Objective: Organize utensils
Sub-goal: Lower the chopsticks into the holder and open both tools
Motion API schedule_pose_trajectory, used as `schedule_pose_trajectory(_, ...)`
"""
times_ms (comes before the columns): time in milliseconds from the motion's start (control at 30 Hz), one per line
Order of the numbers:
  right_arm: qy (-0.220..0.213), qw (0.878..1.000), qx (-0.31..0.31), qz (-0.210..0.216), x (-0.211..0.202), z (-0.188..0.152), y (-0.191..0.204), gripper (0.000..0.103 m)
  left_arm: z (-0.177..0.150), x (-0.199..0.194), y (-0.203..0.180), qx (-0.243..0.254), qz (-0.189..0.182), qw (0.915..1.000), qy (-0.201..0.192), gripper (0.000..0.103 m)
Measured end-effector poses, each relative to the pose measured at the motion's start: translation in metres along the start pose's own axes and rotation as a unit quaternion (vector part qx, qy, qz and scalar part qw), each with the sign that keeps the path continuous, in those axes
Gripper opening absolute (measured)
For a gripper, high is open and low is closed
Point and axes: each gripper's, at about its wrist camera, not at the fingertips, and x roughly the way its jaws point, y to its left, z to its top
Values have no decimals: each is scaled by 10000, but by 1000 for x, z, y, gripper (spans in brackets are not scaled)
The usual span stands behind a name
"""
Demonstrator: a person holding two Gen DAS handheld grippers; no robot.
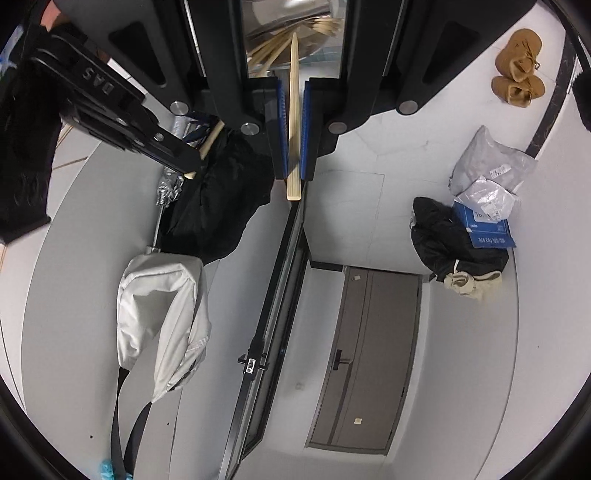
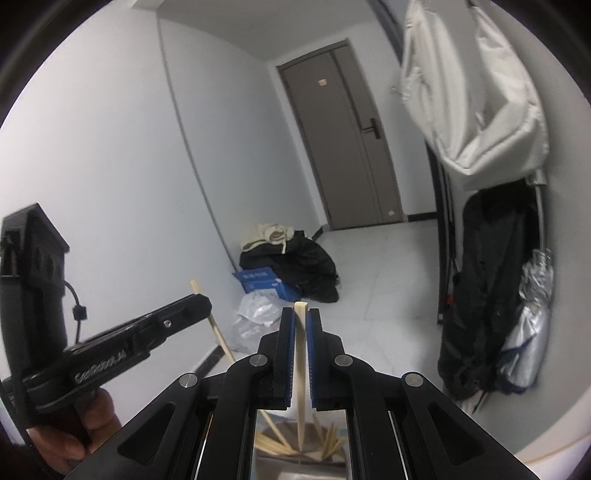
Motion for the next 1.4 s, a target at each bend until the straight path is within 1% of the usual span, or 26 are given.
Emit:
schedule_pose_trajectory(67,111,9999,-60,-3,11,-6,-1,5,-4,3,5,-61,-75,10000,7,2)
schedule_pose_trajectory(167,193,9997,-116,37,20,-13,-3,5,-13,8,11,-132,-70,9999,19,2)
schedule_pose_trajectory(233,235,9996,-163,85,25,-19,-3,5,-19,10,17,-268,-327,9991,22,2)
schedule_pose_trajectory(267,261,9994,-200,74,27,-21,-3,5,-21,10,18,-315,-369,9988,3,2)
schedule_pose_trajectory(333,364,9990,-237,124,32,-27,-1,5,-27,12,18,-264,-285,9992,42,2)
schedule_pose_trajectory(467,460,9980,-417,153,36,-34,5,5,-32,10,18,-214,-313,9993,56,2)
schedule_pose_trajectory(567,499,9969,-595,161,37,-40,10,5,-34,8,17,-158,-389,9991,80,2)
schedule_pose_trajectory(667,564,9954,-776,70,39,-48,13,5,-40,2,20,-161,-629,9979,82,2)
schedule_pose_trajectory(733,668,9944,-820,36,44,-52,12,5,-45,1,21,-167,-658,9976,134,2)
schedule_pose_trajectory(800,798,9937,-785,-5,47,-59,10,5,-49,1,22,-159,-703,9972,177,2)
schedule_pose_trajectory(867,855,9934,-766,-50,47,-67,8,5,-53,2,21,-100,-655,9975,251,2)
schedule_pose_trajectory(1100,1094,9926,-530,15,50,-87,2,5,-68,8,22,-45,-776,9955,541,2)
schedule_pose_trajectory(1267,1198,9922,-348,34,49,-92,-1,5,-72,6,26,-92,-795,9948,626,2)
schedule_pose_trajectory(1400,1366,9904,-193,26,50,-96,-4,5,-75,5,23,-53,-804,9943,700,2)
